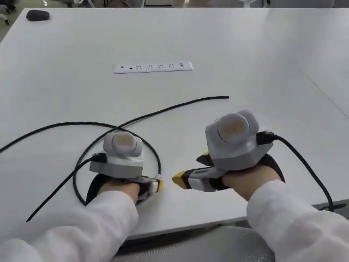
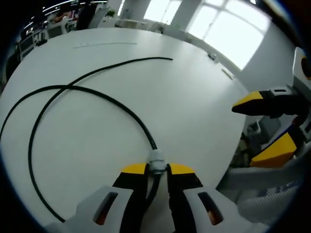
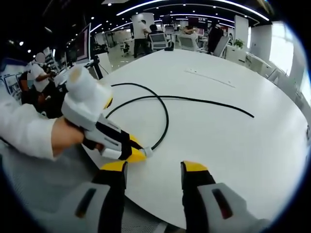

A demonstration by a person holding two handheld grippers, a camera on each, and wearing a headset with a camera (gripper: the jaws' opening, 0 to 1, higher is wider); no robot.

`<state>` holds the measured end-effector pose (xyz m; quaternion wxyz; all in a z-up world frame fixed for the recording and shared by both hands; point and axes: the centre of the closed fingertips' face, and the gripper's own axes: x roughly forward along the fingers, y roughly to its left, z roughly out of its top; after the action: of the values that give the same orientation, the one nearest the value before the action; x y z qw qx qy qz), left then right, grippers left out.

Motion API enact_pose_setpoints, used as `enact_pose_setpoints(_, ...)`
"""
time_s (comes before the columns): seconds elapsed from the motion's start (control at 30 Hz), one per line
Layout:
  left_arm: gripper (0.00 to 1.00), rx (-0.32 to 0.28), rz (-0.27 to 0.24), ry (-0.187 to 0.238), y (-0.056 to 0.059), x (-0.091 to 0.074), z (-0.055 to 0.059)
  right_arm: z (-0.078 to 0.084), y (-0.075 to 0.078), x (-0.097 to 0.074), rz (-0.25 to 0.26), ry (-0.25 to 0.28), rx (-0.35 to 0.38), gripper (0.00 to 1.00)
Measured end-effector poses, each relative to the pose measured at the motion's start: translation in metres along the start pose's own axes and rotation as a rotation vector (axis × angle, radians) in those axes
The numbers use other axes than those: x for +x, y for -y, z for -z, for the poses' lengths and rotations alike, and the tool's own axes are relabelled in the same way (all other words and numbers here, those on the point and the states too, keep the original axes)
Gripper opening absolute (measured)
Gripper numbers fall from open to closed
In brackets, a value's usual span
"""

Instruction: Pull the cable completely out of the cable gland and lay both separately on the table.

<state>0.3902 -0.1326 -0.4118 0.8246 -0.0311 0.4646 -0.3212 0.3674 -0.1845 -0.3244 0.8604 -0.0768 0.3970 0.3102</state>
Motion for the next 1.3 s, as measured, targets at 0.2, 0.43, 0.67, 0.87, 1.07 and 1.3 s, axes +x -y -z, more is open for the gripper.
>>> enact_pose_setpoints(0.2,0.15,0.044,0.066,0.019,0.006,-0.015,-0.002,-0.001,0.0,-0.001,0.0,0.01,0.005,0.46)
enact_pose_setpoints(0.43,0.15,0.144,0.18,0.078,0.011,-0.047,-0.026,-0.004,-0.004,-0.005,-0.009,0.029,0.004,0.46)
enact_pose_setpoints(0.67,0.15,0.367,0.217,0.095,0.007,-0.092,-0.038,-0.015,-0.008,-0.01,-0.052,0.102,0.059,0.47)
enact_pose_setpoints(0.87,0.14,0.552,0.248,0.085,0.013,-0.124,-0.042,-0.028,-0.021,-0.012,-0.112,0.137,-0.012,0.5)
enact_pose_setpoints(1.07,0.14,0.7,0.29,0.123,0.018,-0.144,-0.045,-0.036,-0.029,-0.021,-0.208,0.179,-0.082,0.51)
enact_pose_setpoints(1.3,0.14,0.719,0.352,0.175,0.028,-0.166,-0.045,-0.06,-0.061,-0.032,-0.379,0.26,-0.334,0.41)
